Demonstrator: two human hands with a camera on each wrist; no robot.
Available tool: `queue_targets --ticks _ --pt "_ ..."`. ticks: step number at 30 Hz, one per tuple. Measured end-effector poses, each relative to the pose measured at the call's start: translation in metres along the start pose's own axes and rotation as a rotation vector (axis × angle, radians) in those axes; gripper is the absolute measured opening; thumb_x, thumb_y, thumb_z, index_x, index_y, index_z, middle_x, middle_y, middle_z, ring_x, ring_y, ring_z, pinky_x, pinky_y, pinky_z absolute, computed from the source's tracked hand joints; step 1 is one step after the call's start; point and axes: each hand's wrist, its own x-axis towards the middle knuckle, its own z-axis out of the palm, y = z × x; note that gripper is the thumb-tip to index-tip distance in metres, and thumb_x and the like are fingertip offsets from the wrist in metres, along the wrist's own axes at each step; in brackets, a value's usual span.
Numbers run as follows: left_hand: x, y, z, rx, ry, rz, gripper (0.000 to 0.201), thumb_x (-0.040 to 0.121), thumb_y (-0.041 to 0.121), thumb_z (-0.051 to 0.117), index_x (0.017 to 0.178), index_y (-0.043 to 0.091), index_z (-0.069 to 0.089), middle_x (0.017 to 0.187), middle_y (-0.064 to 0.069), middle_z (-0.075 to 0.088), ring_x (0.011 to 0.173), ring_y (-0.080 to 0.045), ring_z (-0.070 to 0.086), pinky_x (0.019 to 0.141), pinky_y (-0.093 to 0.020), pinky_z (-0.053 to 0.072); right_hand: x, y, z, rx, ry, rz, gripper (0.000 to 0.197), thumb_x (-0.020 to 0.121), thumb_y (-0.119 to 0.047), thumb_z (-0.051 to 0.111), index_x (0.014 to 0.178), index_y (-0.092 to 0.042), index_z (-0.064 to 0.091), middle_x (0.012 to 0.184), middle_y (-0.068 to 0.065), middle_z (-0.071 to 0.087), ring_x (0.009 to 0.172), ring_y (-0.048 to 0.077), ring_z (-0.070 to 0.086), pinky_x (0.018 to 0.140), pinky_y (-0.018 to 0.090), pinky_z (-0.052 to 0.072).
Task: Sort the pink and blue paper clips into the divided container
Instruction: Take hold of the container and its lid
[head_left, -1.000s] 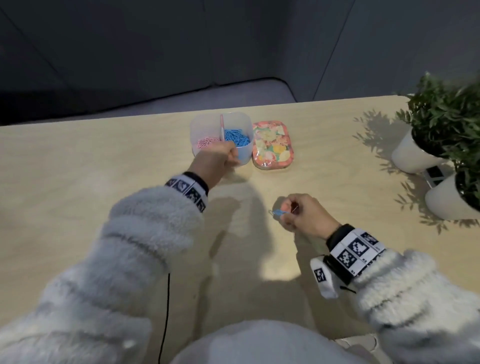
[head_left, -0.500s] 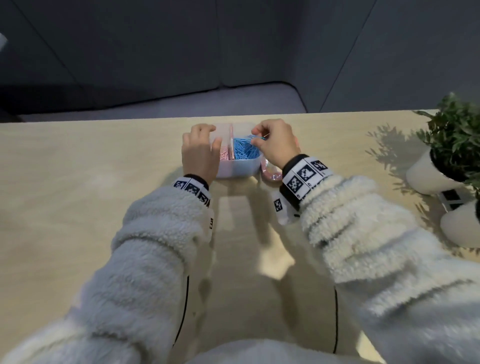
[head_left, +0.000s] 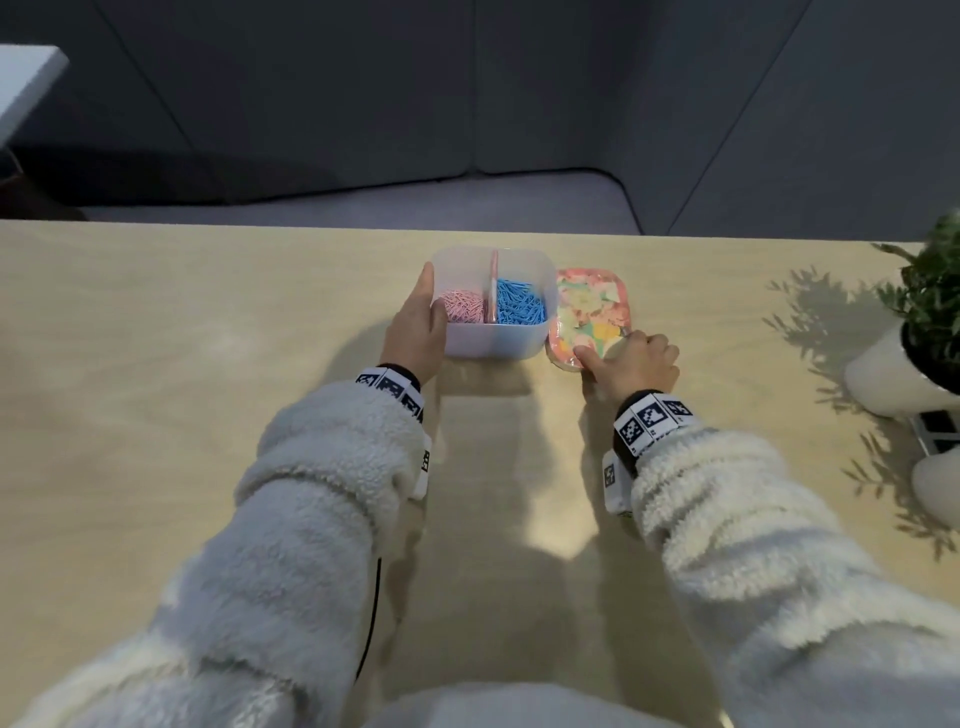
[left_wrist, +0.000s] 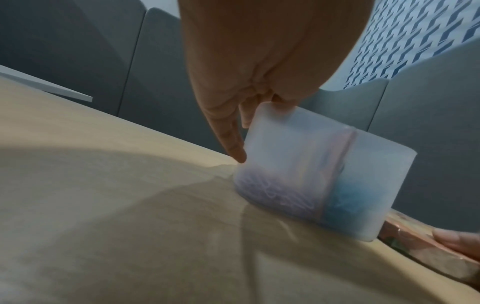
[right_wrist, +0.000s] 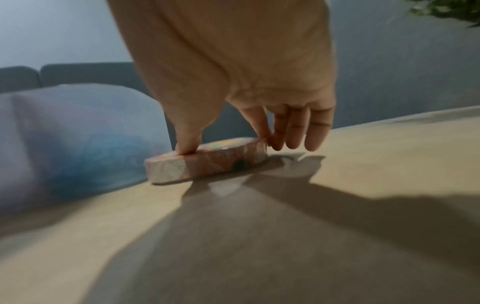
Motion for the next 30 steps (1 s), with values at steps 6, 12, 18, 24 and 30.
queue_targets --ticks 6,12,18,24,30 --pt "-0.024 -0.009 -0.002 -0.020 -0.013 0.041 0.051 0.100 0.020 0.030 0.148 0.015 0.016 0.152 -0.006 0.032 0.138 -0.020 0.035 0.108 -0.026 0.028 -0.007 0.002 -0.016 0.502 0.030 0.005 0.063 0.075 -0.018 0.074 0.121 -0.004 0.035 0.117 0.019 0.057 0.108 0.036 0.055 0.085 0.036 0.043" --pt "-0.065 -0.015 0.001 -0.045 0.014 0.077 0.050 0.100 0.026 0.031 0.147 0.018 0.016 0.154 -0.002 0.027 0.141 -0.015 0.029 0.110 -0.020 0.020 -0.040 -0.004 -0.058 0.910 0.452 -0.247 0.042 0.084 -0.012 0.058 0.124 -0.012 0.046 0.089 0.000 0.054 0.080 0.013 0.052 0.083 0.022 0.045" --pt "-0.091 -0.013 0.001 0.045 0.080 0.103 0.048 0.098 0.030 0.038 0.142 0.013 0.029 0.141 -0.010 0.040 0.132 -0.019 0.037 0.105 -0.019 0.024 -0.080 -0.031 -0.076 1.069 0.490 -0.489 0.026 0.091 -0.014 0.050 0.117 -0.012 0.054 0.112 0.001 0.059 0.102 0.010 0.056 0.090 0.023 0.047" --pt "-0.063 0.017 -0.018 -0.310 0.116 -0.055 0.045 0.095 0.035 0.032 0.130 0.010 0.045 0.133 -0.008 0.050 0.121 -0.015 0.046 0.101 -0.019 0.033 -0.069 -0.052 -0.026 0.983 0.117 -0.271 0.031 0.095 -0.021 0.046 0.118 -0.004 0.057 0.114 0.009 0.061 0.103 0.015 0.055 0.093 0.027 0.045" --pt "-0.050 0.035 -0.008 -0.539 0.020 -0.280 0.034 0.099 0.024 0.030 0.116 0.008 0.054 0.097 0.001 0.060 0.085 -0.008 0.060 0.064 -0.008 0.049 -0.057 -0.048 -0.004 0.651 -0.003 -0.245 0.051 0.086 -0.051 0.052 0.119 -0.012 0.058 0.120 0.011 0.053 0.118 0.025 0.047 0.102 0.033 0.038"
